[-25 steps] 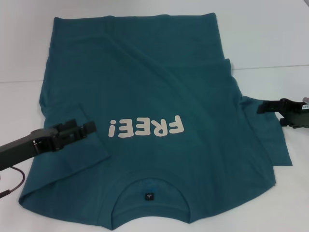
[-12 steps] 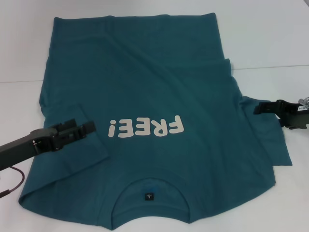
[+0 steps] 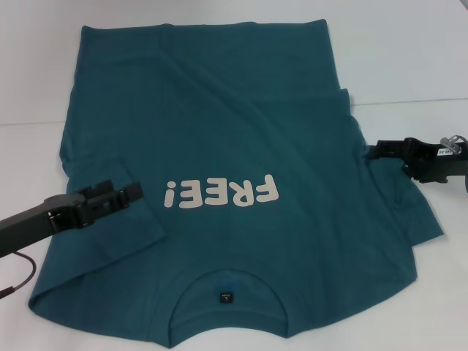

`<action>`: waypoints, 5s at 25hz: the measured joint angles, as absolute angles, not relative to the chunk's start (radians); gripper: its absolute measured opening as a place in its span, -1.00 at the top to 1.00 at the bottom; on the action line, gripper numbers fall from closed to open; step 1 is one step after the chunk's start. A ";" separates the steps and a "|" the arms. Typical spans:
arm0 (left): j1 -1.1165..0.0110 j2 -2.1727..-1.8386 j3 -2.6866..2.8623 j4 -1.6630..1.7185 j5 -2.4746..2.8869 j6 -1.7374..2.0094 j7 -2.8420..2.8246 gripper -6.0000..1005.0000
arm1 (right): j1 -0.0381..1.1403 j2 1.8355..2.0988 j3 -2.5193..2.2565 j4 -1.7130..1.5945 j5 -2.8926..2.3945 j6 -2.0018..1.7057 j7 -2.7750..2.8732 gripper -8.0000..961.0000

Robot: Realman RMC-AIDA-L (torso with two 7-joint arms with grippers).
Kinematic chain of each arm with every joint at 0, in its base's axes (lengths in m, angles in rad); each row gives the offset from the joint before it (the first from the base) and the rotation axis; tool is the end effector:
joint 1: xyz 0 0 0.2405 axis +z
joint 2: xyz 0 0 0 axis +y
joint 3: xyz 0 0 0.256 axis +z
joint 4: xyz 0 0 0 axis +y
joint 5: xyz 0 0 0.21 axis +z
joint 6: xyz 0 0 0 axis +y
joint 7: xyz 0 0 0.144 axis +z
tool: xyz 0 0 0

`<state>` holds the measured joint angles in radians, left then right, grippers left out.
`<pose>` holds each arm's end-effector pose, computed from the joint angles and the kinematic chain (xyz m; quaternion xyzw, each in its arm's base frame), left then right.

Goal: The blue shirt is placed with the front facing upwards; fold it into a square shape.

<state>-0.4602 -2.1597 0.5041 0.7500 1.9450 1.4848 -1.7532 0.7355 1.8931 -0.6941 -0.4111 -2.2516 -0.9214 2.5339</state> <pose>-0.2796 0.3301 0.0169 -0.8181 -0.4230 -0.3407 0.1887 0.3194 0.4268 0.0482 -0.6492 0.6821 0.1713 0.2897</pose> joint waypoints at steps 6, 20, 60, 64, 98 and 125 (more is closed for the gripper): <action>-0.460 -2.160 0.502 0.750 1.945 1.485 -1.753 -0.86 | 0.745 1.892 -0.702 -0.411 -2.301 -0.934 2.553 -0.91; -0.461 -2.158 0.502 0.750 1.932 1.485 -1.753 -0.86 | 0.759 1.889 -0.709 -0.417 -2.374 -0.936 2.591 -0.91; -0.449 -2.158 0.499 0.751 1.916 1.494 -1.761 -0.86 | 0.770 1.865 -0.709 -0.479 -2.414 -0.971 2.649 0.93; -0.448 -2.158 0.491 0.751 1.915 1.496 -1.761 -0.86 | 0.785 1.865 -0.709 -0.503 -2.414 -0.991 2.649 0.91; -0.431 -2.158 0.450 0.750 1.914 1.487 -1.761 -0.86 | 0.885 1.922 -0.788 -0.502 -2.417 -1.004 2.726 0.76; -0.420 -2.158 0.420 0.750 1.908 1.487 -1.759 -0.86 | 0.943 1.951 -0.987 -0.515 -2.444 -0.974 2.683 0.09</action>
<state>-0.4198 -2.1583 0.4203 0.7502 1.9083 1.4873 -1.7590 0.9429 1.9511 -0.9865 -0.5147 -2.4440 -0.9744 2.6833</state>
